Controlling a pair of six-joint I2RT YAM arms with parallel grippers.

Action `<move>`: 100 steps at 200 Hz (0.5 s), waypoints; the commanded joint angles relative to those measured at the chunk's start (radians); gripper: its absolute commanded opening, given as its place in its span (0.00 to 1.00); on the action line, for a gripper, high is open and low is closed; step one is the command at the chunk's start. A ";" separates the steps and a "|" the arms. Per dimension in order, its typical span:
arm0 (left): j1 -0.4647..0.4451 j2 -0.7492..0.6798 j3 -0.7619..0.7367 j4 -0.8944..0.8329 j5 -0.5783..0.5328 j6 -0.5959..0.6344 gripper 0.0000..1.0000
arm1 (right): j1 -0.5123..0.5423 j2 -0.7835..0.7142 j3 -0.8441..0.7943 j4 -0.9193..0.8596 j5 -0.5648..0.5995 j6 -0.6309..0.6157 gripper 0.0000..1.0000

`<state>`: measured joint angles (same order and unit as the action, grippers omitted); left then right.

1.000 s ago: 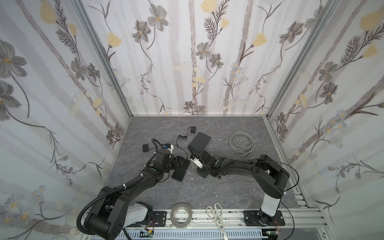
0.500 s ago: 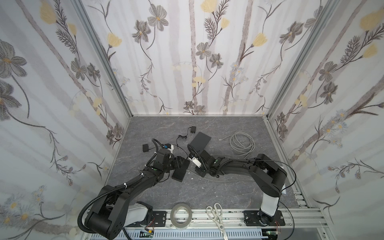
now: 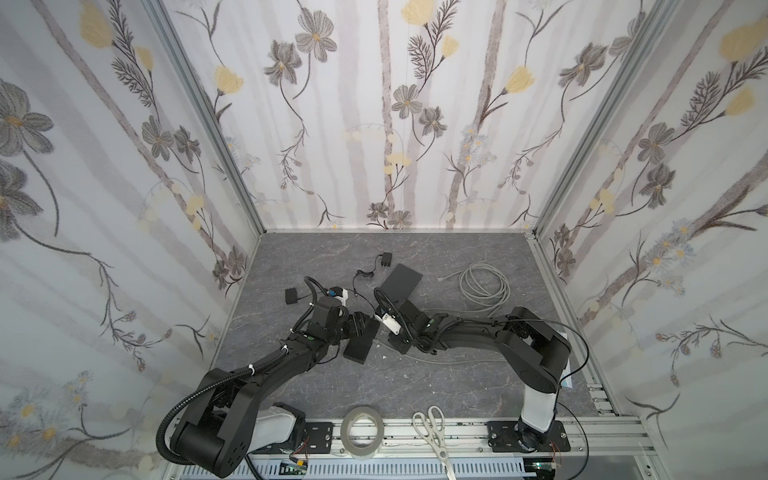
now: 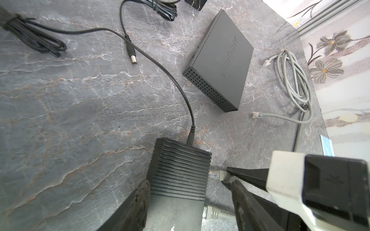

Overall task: Insert the plug into the switch port
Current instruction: 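Bring the second ethernet plug to a switch port with the right gripper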

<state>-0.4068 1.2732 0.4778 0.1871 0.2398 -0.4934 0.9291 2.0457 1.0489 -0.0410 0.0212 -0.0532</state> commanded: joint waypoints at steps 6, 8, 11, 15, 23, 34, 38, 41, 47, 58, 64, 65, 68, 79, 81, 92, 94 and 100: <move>0.000 0.013 0.008 0.014 0.010 0.005 0.67 | 0.000 0.008 -0.001 -0.049 -0.012 0.003 0.14; 0.000 0.014 0.008 0.015 0.011 0.003 0.67 | 0.000 0.006 -0.002 -0.049 -0.012 0.002 0.13; 0.001 0.015 0.008 0.015 0.012 0.004 0.67 | 0.001 0.005 -0.003 -0.047 -0.012 0.002 0.13; 0.000 0.017 0.010 0.014 0.013 0.003 0.67 | 0.001 0.002 -0.005 -0.046 -0.012 0.004 0.12; 0.000 0.020 0.011 0.015 0.014 0.003 0.67 | 0.001 -0.003 -0.009 -0.044 -0.011 0.003 0.11; 0.000 0.027 0.013 0.015 0.016 0.003 0.67 | 0.001 -0.010 -0.013 -0.039 -0.011 0.003 0.07; 0.000 0.028 0.014 0.015 0.015 0.003 0.67 | 0.001 -0.012 -0.013 -0.038 -0.010 0.002 0.07; 0.000 0.030 0.016 0.015 0.018 0.001 0.67 | 0.001 -0.013 -0.016 -0.037 -0.010 0.002 0.07; 0.000 0.034 0.016 0.015 0.020 0.001 0.67 | 0.001 -0.015 -0.018 -0.035 -0.010 0.005 0.07; 0.001 0.041 0.020 0.015 0.022 0.000 0.67 | 0.002 -0.020 -0.020 -0.031 -0.010 0.005 0.06; 0.000 0.044 0.021 0.015 0.025 0.000 0.67 | 0.001 -0.022 -0.021 -0.030 -0.010 0.007 0.05; 0.000 0.045 0.022 0.014 0.025 0.001 0.67 | 0.001 -0.022 -0.022 -0.030 -0.010 0.008 0.05; 0.000 0.047 0.022 0.015 0.026 0.001 0.67 | 0.001 -0.023 -0.023 -0.028 -0.010 0.008 0.05; 0.000 0.052 0.024 0.015 0.027 -0.001 0.67 | 0.000 -0.026 -0.026 -0.026 -0.010 0.008 0.05; 0.000 0.053 0.025 0.015 0.027 -0.001 0.67 | 0.000 -0.027 -0.027 -0.025 -0.009 0.009 0.04; 0.000 0.056 0.025 0.015 0.028 -0.003 0.67 | 0.001 -0.033 -0.033 -0.021 -0.010 0.009 0.04; 0.000 0.056 0.026 0.014 0.029 -0.003 0.67 | 0.001 -0.035 -0.034 -0.021 -0.010 0.010 0.04; 0.001 0.057 0.025 0.016 0.029 -0.002 0.67 | 0.001 -0.038 -0.038 -0.017 -0.010 0.011 0.04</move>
<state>-0.4065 1.3251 0.4938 0.1867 0.2630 -0.4946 0.9302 2.0201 1.0218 -0.0376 0.0139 -0.0525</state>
